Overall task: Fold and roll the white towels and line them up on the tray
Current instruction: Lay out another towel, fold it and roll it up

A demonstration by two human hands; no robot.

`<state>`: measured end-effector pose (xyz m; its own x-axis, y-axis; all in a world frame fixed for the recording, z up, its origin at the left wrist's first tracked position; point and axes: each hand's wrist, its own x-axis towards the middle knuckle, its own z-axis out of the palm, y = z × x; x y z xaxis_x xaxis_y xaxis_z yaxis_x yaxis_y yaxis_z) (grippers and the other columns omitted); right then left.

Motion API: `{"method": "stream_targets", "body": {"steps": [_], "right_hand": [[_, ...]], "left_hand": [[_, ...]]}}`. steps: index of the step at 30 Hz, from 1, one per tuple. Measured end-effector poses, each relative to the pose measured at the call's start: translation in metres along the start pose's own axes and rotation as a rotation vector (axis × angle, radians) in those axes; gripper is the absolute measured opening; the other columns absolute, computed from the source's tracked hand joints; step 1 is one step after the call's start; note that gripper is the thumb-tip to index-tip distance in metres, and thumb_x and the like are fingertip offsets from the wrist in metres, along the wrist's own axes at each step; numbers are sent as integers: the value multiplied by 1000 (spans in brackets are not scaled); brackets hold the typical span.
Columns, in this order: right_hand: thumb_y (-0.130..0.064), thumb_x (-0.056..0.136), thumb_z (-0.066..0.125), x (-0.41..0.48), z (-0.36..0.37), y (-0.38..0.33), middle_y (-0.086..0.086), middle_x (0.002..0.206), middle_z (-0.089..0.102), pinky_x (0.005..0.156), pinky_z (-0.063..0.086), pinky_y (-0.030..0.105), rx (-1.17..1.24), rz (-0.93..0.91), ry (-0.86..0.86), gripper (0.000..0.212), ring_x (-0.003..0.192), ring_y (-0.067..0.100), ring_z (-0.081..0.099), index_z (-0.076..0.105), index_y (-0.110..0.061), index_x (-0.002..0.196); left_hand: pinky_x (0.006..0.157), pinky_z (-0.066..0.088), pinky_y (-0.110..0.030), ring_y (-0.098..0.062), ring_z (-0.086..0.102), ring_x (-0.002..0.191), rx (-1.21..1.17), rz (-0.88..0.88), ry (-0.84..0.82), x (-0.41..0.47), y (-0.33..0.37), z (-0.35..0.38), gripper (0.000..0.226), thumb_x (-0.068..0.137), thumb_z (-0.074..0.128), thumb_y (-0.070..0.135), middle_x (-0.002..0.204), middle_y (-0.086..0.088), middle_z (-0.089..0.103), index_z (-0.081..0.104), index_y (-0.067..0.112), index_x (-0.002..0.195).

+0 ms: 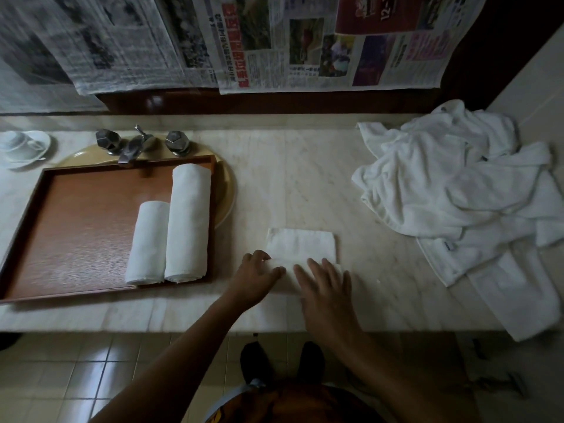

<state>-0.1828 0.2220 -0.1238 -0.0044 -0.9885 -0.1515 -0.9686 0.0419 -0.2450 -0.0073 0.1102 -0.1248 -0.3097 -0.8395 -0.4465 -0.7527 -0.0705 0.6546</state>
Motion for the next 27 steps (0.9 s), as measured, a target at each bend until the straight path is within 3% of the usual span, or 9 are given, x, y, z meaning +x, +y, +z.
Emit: {"method": "stream_targets", "body": {"steps": [3, 4, 6, 9, 13, 18, 23, 27], "right_hand": [[-20, 91, 65, 7, -1, 9, 5, 170, 13, 120, 18, 68, 9, -50, -68, 90, 156, 36, 9, 13, -32, 163], [-21, 91, 65, 11, -3, 12, 4, 170, 10, 121, 17, 66, 0, -60, -85, 92, 157, 35, 7, 9, -32, 163], [-28, 93, 63, 20, -5, 18, 3, 169, 16, 120, 22, 62, -7, -66, -92, 88, 155, 33, 15, 10, -33, 163], [-32, 93, 63, 33, -11, 23, -1, 162, 31, 110, 35, 53, -9, -80, -85, 78, 146, 28, 33, 22, -33, 159], [-43, 93, 67, 48, -33, 28, -7, 160, 33, 107, 36, 52, 70, -47, -281, 80, 142, 24, 33, 22, -37, 158], [-49, 95, 66, 48, -52, 33, -3, 166, 26, 117, 31, 52, 139, -3, -487, 84, 149, 26, 27, 17, -35, 162], [-33, 96, 63, 28, -47, 12, -1, 164, 28, 121, 25, 48, -5, -9, -193, 76, 149, 26, 28, 21, -31, 160], [-26, 87, 65, 23, -31, 10, 4, 171, 10, 125, 6, 57, -98, -27, -140, 96, 156, 32, 11, 6, -30, 163]], "left_hand": [[108, 44, -49, -25, 43, 134, 340, 271, 307, -25, 0, 13, 54, 98, 54, 49, 150, -7, 40, 43, 22, 144], [111, 42, -51, -27, 41, 140, 432, 391, 332, -32, -1, 18, 57, 96, 55, 45, 153, -9, 41, 43, 20, 146], [114, 41, -56, -33, 37, 148, 608, 523, 267, -36, -10, 27, 69, 90, 66, 40, 158, -14, 41, 42, 15, 150], [114, 41, -58, -36, 37, 149, 760, 529, 198, -26, -15, 28, 81, 85, 75, 40, 159, -14, 40, 40, 12, 153], [115, 34, -52, -28, 50, 132, 878, 579, 126, -13, -1, 14, 67, 92, 66, 46, 144, -8, 50, 42, 14, 146], [116, 31, -47, -24, 50, 129, 886, 606, -75, -3, 18, -5, 61, 100, 53, 51, 144, -3, 51, 39, 20, 151], [109, 38, -43, -21, 50, 127, 778, 525, -234, 18, 38, -23, 61, 101, 53, 52, 144, -1, 53, 42, 22, 153], [105, 45, -46, -25, 53, 128, 492, 332, -335, 36, 35, -29, 61, 95, 62, 56, 136, -1, 57, 53, 23, 145]]}}
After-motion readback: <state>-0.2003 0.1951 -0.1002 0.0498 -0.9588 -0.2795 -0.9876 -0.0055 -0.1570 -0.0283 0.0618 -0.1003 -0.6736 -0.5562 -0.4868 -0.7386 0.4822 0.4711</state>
